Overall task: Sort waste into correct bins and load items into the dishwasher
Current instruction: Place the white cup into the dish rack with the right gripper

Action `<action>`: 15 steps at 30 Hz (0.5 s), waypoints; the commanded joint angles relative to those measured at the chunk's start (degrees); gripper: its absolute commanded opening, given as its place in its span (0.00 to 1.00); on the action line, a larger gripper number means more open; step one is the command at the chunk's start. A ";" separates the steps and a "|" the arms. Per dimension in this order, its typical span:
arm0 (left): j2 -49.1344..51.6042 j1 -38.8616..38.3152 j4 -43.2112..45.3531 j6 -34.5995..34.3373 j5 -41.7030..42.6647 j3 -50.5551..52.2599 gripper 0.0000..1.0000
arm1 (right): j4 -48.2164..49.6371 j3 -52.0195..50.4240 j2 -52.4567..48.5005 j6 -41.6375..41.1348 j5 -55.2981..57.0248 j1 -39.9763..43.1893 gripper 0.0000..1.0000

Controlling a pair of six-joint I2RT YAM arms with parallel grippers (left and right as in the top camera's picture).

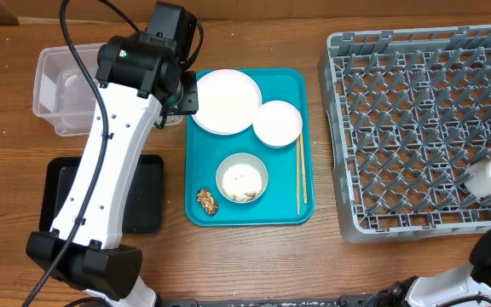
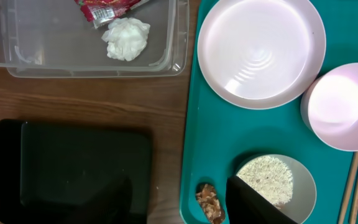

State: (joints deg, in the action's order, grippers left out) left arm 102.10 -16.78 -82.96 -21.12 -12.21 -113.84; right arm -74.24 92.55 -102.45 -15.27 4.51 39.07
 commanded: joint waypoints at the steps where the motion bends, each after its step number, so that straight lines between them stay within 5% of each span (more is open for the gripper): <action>1: -0.98 -0.11 0.09 -1.36 0.22 -0.70 0.52 | 0.13 1.53 -0.13 -0.24 0.02 0.39 0.86; 11: -0.98 -0.11 0.07 -1.38 0.22 -0.70 0.55 | 0.85 1.53 -0.11 -0.11 -6.88 0.37 0.96; 15: -0.98 -0.11 -0.07 -1.38 0.24 -0.70 0.59 | 2.01 1.62 0.02 3.91 -18.53 0.22 0.93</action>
State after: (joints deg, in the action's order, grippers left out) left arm 102.10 -16.78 -82.98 -21.12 -12.21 -113.84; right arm -73.01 92.58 -102.45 -14.74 -3.75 39.09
